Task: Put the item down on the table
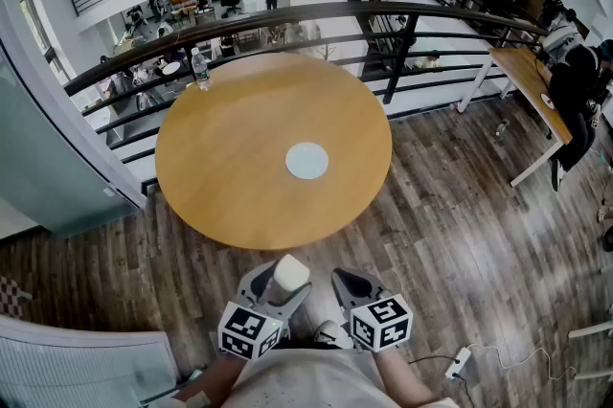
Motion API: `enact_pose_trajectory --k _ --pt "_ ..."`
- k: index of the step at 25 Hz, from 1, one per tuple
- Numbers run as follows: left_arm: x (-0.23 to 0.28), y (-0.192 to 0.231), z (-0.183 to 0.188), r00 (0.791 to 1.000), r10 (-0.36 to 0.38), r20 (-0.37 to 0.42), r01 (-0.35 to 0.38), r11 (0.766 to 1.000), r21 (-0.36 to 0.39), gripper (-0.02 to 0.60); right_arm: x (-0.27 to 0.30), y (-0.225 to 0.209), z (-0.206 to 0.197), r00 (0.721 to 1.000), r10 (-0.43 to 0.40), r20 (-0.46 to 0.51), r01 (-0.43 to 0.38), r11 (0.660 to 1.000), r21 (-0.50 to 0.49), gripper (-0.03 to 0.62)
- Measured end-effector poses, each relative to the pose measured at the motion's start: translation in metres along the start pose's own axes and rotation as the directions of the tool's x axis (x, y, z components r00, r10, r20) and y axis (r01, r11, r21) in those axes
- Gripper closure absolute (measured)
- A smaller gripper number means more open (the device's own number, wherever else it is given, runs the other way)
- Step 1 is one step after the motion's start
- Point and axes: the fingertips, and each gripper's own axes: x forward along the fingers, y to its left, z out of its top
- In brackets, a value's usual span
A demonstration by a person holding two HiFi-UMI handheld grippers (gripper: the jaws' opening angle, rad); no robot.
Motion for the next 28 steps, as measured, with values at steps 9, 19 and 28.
enact_pose_trajectory --k 9,19,28 --pt "-0.003 0.005 0.001 1.000 -0.003 0.001 0.003 1.000 0.002 0.262 0.002 0.002 0.001 1.000 0.007 -0.002 -0.007 1.000 0.012 0.569" --pt "-0.015 0.023 0.001 1.000 -0.005 0.015 0.005 1.000 0.005 0.262 0.013 0.013 0.012 0.998 -0.033 0.045 0.031 0.999 0.038 0.569" --pt "-0.043 0.051 -0.004 0.999 -0.038 0.024 0.037 0.999 0.023 0.262 0.030 0.041 0.016 0.995 -0.076 0.071 0.073 0.996 0.046 0.568"
